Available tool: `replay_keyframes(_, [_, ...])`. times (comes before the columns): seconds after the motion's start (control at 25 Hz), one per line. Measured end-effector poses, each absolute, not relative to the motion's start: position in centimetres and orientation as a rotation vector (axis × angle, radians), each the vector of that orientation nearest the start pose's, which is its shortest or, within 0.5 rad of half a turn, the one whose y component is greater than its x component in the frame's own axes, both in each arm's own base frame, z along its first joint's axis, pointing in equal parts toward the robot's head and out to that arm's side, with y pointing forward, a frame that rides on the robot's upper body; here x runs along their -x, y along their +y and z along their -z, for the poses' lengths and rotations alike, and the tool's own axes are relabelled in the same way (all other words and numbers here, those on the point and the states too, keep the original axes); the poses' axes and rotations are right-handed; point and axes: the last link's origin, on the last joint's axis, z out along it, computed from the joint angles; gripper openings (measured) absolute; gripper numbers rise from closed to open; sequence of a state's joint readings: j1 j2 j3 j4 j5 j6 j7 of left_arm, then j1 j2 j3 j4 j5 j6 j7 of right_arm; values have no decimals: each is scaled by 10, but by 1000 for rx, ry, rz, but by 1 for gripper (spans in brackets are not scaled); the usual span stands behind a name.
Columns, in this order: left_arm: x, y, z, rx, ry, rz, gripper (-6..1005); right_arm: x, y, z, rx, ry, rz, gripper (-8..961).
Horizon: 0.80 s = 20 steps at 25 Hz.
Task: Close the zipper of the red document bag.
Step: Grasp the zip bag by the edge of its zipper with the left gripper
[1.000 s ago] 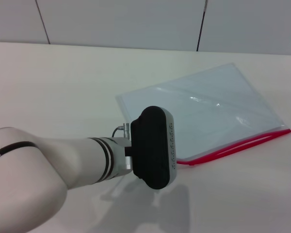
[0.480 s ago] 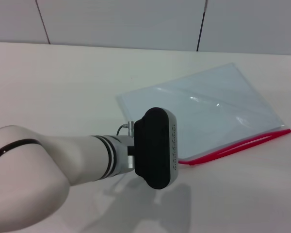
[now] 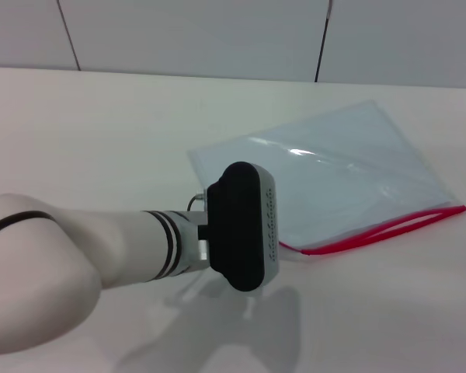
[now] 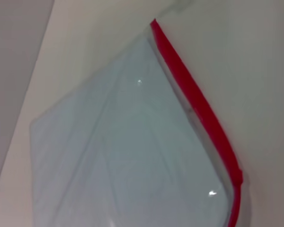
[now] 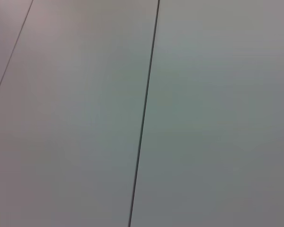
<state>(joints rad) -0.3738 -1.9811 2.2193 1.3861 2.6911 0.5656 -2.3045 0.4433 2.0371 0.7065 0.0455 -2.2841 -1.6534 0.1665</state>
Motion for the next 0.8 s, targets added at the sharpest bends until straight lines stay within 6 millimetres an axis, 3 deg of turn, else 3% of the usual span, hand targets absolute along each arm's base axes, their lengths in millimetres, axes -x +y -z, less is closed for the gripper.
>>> replay_keyframes(0.2, [169,314,111,2549,380,-289,217,-295,305,-32,1598,91,-963,767])
replay_keyframes(0.6, [174,321,111,2482,364,-219,55,-291,304,-25,1656,49,-951,768])
replay_keyframes(0.8, [173,322,103,2381,360,-99,52,-285,311,-18,1767,-5,-927,768])
